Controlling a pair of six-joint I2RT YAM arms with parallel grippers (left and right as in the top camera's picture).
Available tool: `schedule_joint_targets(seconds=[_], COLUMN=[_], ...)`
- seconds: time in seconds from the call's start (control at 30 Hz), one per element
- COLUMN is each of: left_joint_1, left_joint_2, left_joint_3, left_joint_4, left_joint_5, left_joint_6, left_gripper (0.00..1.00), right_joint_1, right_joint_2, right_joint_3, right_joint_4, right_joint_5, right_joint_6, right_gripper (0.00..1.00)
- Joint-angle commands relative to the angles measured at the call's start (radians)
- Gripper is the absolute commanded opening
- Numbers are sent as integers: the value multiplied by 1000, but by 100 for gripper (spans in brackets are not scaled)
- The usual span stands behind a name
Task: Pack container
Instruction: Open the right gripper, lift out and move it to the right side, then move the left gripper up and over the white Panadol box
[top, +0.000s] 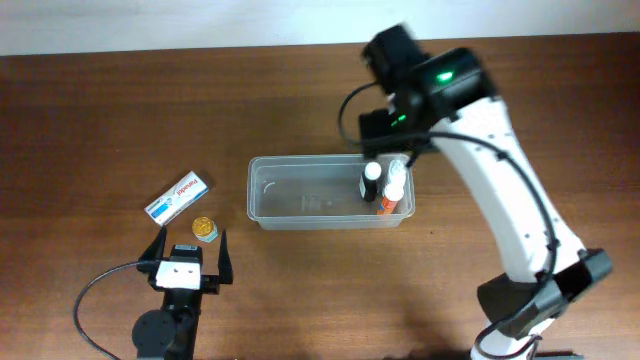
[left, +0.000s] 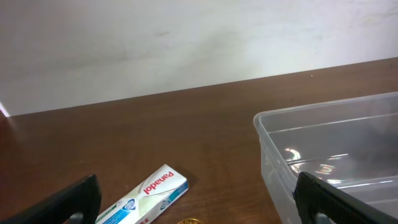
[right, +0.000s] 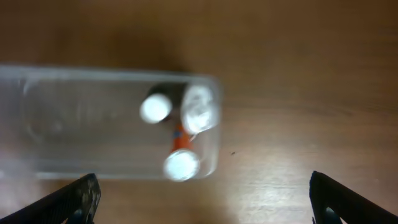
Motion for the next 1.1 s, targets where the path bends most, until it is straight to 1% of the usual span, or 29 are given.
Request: schedule_joint_targets(seconds=[0.0, 0.3, 0.53, 0.7, 0.8, 0.83, 0.9, 0.97, 1.0, 1.07], left_joint_1=[5, 5, 5, 5, 5, 4, 5, 5, 5, 7], left_joint_2=[-5, -5, -5, -5, -5, -5, -5, 2, 14, 64], left_joint_3=[-8, -8, -8, -7, -7, 0, 30, 84, 129, 248], left_joint_4=[2, 2, 2, 23, 139, 242, 272, 219, 163, 48], left_joint_5=[0, 0, 0, 7, -19, -5, 20, 19, 19, 2], left_joint_6=[16, 16, 16, 17, 16, 16, 6, -56, -80, -57], left_gripper=[99, 99, 99, 99, 99, 99, 99, 99, 99, 100], right_joint_1=[-120, -474, -667, -739, -761, -766, -765, -764, -764, -764], right_joint_2=[-19, -19, -18, -18, -18, -18, -18, -18, -18, -18], right_joint_3=[60, 60, 60, 60, 60, 60, 60, 60, 60, 60], right_joint_4=[-24, -82, -78, -78, -78, -78, -78, -78, -78, -78], right_joint_5=[43, -2, -4, -4, -4, -4, -4, -4, -4, -4], right_joint_6=[24, 23, 23, 23, 23, 23, 23, 23, 23, 23], right_gripper=[99, 98, 99, 99, 98, 99, 99, 98, 98, 98])
